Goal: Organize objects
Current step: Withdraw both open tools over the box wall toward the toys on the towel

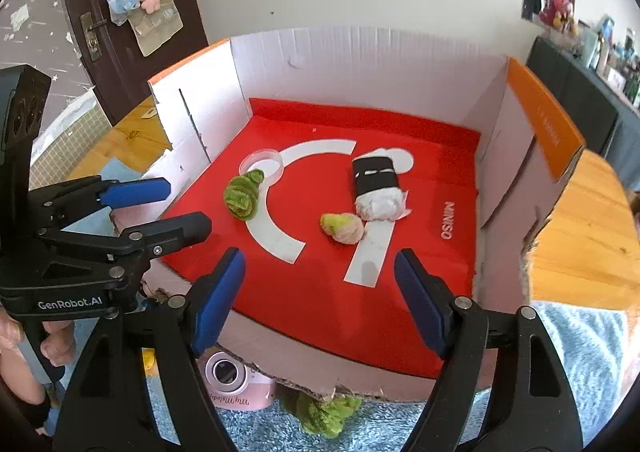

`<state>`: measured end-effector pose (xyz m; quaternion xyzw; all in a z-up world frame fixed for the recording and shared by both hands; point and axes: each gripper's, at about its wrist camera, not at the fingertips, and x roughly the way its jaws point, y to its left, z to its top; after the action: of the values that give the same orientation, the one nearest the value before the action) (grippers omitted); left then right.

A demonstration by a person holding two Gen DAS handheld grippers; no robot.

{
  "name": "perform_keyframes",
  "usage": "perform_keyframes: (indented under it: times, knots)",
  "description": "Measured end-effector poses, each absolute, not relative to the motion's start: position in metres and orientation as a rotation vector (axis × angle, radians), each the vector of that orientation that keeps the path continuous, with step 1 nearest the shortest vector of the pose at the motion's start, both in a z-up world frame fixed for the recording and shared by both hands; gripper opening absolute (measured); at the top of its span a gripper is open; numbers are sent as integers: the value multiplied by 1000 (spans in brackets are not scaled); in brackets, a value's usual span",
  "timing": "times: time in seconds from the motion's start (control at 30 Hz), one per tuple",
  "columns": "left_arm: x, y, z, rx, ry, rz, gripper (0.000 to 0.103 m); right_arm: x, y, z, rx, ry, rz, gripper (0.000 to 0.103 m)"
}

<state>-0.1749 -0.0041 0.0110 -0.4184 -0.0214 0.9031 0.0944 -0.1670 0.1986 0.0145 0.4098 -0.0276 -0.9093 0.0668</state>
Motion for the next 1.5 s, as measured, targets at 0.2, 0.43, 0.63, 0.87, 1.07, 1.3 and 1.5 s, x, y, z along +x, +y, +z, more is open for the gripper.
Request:
perform_keyframes:
  times: [0.2,0.43,0.63,0.87,1.07,1.3,1.5]
  knots:
    - [-171,-5,14,-1231,-61,2690,68,-162,199,17,1223,-82,-2754,76]
    - [-164,-3,16,-1220,-55,2710,79,-150,199,22,1193,-88,-2762,79]
    - [-156,-5,19,-1203,-51,2733,89,-137,196,26,1157,-97,-2765,85]
    - [-143,-12,22,-1186,-85,2761,94,-121,194,25,1147,-106,-2764,87]
    - [-128,-12,26,-1156,-74,2781,96,-108,192,26,1120,-113,-2777,88]
    - [-110,-9,34,-1112,-55,2800,101,-95,185,32,1092,-89,-2791,88]
    - [-99,-7,34,-1096,-15,2819,102,-86,181,31,1084,-75,-2795,89]
